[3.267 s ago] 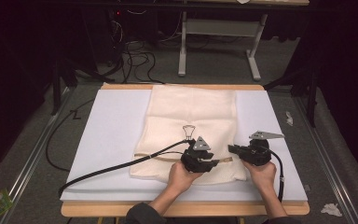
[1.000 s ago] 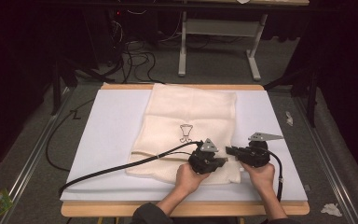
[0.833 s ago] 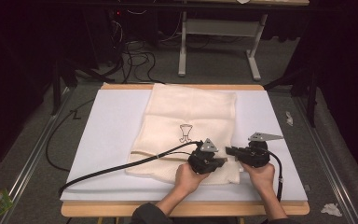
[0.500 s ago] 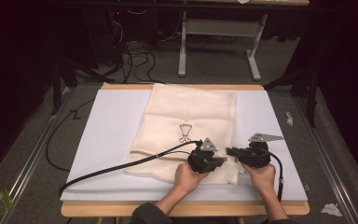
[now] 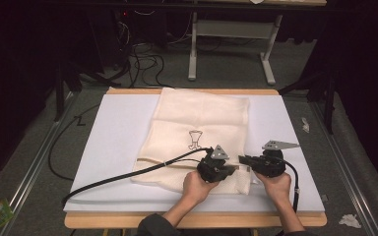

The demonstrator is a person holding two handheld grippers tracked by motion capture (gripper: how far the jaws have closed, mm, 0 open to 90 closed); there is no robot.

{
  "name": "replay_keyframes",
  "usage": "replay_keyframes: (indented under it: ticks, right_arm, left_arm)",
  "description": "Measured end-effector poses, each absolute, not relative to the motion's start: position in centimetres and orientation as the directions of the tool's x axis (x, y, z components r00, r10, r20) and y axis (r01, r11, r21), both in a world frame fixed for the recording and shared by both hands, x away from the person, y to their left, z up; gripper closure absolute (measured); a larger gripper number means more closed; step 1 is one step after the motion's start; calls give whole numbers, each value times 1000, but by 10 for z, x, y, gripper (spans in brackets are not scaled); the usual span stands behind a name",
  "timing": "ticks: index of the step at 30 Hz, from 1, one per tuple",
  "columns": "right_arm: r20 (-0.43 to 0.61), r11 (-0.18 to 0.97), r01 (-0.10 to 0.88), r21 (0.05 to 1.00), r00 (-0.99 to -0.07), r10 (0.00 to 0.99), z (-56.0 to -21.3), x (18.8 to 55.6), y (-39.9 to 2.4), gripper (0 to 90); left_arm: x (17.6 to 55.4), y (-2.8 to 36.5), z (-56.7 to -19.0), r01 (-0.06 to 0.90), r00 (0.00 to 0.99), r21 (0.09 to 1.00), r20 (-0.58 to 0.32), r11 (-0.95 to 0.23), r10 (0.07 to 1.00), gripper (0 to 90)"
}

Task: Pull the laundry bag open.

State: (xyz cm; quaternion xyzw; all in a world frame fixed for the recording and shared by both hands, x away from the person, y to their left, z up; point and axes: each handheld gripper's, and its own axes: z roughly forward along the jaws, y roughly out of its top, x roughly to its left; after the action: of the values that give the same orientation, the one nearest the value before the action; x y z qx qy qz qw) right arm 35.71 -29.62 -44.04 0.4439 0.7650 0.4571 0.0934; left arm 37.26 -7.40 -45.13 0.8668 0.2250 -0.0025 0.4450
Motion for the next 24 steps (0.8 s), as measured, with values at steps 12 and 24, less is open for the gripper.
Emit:
replay_keyframes:
  ticks: [12,24]
  right_arm:
    - [251,199,591,781,-590,767,-439,357,-295,882]
    - [255,198,594,780,-591,765,-439,356,-297,882]
  left_arm:
    - [374,-70,-445,389,898,763,-189,-515,398,873]
    - [373,-67,-442,378,903,764,-178,-524,391,873]
